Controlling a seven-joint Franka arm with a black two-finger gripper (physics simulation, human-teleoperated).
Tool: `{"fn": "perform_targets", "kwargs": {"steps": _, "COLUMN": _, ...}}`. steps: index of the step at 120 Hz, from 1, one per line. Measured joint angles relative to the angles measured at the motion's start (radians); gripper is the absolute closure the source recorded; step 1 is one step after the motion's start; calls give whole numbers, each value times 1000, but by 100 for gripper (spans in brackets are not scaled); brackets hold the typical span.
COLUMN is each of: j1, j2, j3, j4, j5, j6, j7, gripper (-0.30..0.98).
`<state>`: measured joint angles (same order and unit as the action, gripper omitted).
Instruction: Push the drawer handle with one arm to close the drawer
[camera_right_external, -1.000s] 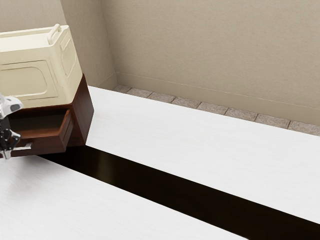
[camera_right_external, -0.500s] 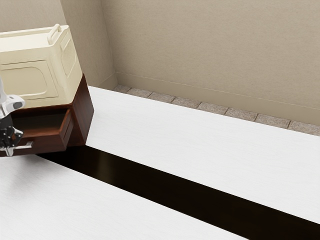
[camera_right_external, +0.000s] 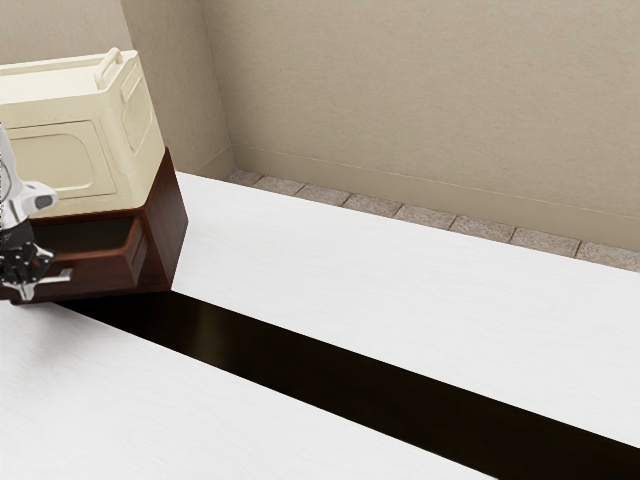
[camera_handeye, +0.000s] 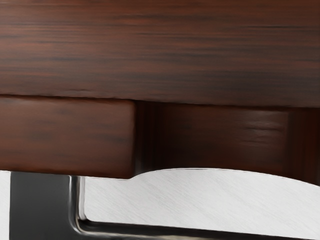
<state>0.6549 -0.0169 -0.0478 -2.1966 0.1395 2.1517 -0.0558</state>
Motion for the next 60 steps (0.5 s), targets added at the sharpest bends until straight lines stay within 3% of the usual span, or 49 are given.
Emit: {"fn": "perform_targets", "kwargs": {"steps": 60, "j1": 1, "j2": 136, "j3": 0, "j4": 163, "j5": -9, "j6": 0, "j7": 33, "gripper": 79}}
